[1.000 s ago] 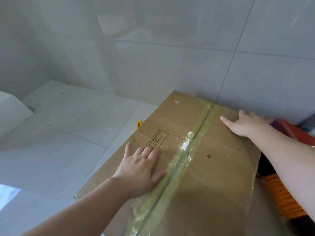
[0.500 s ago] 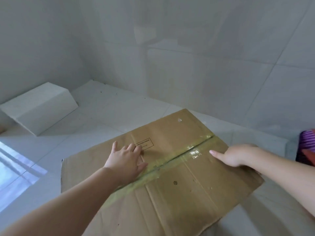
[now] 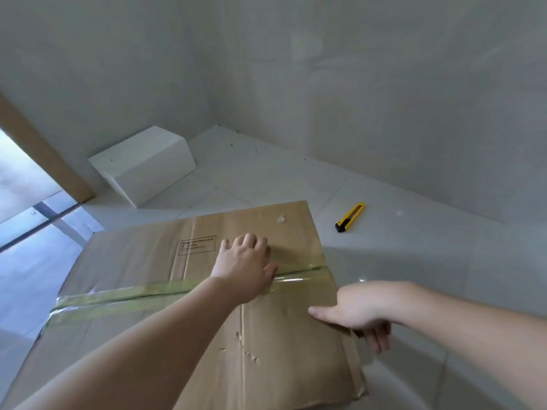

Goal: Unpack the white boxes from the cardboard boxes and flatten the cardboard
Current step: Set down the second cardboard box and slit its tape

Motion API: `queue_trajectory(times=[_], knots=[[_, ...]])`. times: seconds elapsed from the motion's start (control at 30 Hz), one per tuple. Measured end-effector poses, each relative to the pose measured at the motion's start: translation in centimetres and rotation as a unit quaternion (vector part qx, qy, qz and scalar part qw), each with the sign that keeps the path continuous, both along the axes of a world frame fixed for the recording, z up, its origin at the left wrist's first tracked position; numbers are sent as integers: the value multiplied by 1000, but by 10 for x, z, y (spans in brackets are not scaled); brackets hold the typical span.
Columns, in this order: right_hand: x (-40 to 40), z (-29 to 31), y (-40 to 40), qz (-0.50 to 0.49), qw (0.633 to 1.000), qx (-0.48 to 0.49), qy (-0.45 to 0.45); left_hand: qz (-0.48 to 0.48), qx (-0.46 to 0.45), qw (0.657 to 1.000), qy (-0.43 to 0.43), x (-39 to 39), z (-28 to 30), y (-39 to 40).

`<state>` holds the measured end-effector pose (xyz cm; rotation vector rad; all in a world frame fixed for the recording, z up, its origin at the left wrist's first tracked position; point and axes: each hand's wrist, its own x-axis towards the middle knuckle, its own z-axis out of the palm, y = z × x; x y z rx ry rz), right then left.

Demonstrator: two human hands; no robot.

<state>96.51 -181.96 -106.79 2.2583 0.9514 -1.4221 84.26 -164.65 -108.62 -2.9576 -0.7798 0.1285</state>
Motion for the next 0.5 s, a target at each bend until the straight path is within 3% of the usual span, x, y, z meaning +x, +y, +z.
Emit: queue_trajectory(times=[0.13,0.23,0.33,0.43,0.5], knots=[[7,-1,10,21,998,32,48,-5,-54,997,-49,19,-7,-9],[36,-7,16,-18,997,55,44,-12,-89,993,-71,43,-12,-12],[88,-30,21,-78,990,107,-55,2,-114,989,-90,69,-18,-15],[142,-64,27,-76,967,157,-186,17,-112,990,-84,88,-29,-15],[170,-89,37,-74,954,188,-221,22,-97,992,-80,91,-35,-14]])
